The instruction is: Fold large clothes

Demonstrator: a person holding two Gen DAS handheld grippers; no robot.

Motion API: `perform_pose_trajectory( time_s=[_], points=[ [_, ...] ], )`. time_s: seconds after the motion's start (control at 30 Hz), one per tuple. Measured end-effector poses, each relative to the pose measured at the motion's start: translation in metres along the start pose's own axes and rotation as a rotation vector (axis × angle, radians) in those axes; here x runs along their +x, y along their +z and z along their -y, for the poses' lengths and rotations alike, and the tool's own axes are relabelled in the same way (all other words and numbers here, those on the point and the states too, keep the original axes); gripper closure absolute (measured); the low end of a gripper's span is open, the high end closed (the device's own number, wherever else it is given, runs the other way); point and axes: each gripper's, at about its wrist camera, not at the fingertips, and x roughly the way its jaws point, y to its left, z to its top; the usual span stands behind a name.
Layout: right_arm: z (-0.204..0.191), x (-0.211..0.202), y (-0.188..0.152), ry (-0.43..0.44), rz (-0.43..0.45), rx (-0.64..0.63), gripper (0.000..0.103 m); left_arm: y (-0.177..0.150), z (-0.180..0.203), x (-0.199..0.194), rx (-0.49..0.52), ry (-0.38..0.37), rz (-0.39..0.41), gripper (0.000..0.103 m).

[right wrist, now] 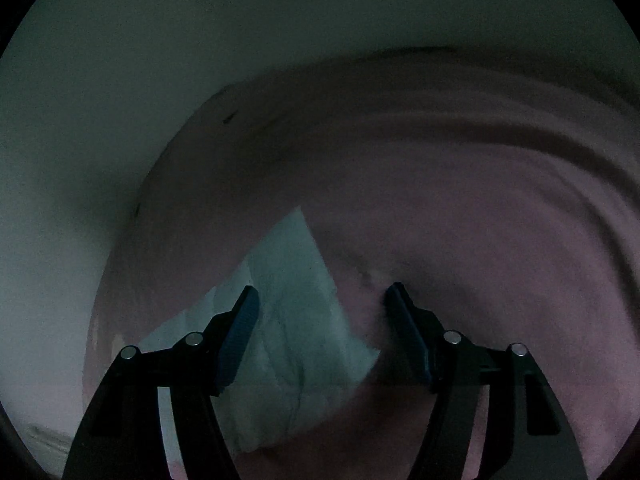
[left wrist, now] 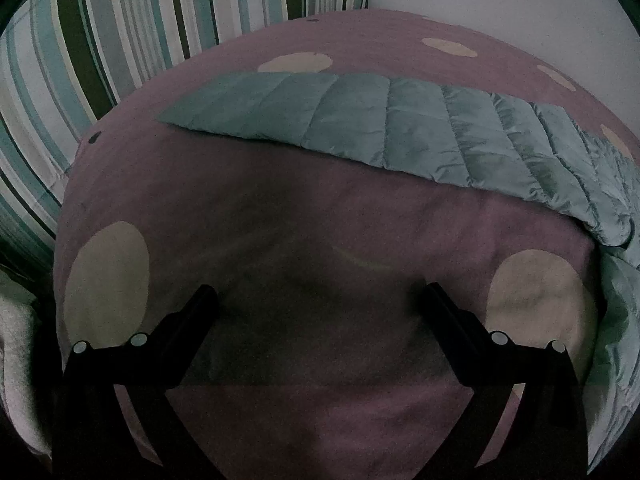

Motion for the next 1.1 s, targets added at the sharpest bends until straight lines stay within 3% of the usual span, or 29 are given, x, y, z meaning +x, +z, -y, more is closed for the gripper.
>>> perform_pose_trajectory(
  time_s=[0.1, 0.2, 0.3, 0.43, 0.63, 0.97, 1.1],
  points=[
    [-0.006, 0.005, 0.001, -0.004, -0.026, -0.035, 0.055, 0.0, -0.001, 0.0, 0.0, -0.001, -0.001, 0.002],
    [-0.011, 0.013, 0.012, 0.022, -0.05, -0.034, 0.077, 0.001, -0.002, 0.001, -0.005, -0.008, -0.001, 0.002],
    [-0.022, 0.008, 0.01, 0.052, -0.054, -0.041, 0.09, 0.001, -0.004, 0.0, -0.007, -0.011, -0.002, 0.002],
    [-0.048, -0.021, -0.014, 0.122, -0.03, -0.057, 0.093, 0.002, -0.004, 0.001, -0.009, -0.011, -0.001, 0.002],
    [-0.129, -0.051, -0.054, 0.255, -0.024, -0.173, 0.095, 0.003, -0.004, 0.002, -0.013, -0.014, -0.003, 0.002],
    [-0.328, -0.04, -0.185, 0.448, -0.165, -0.49, 0.095, 0.002, -0.003, 0.002, -0.009, -0.01, -0.005, 0.002],
    [-0.369, -0.032, -0.239, 0.492, -0.233, -0.58, 0.095, 0.002, -0.003, 0.002, -0.011, -0.011, -0.005, 0.002]
  ],
)
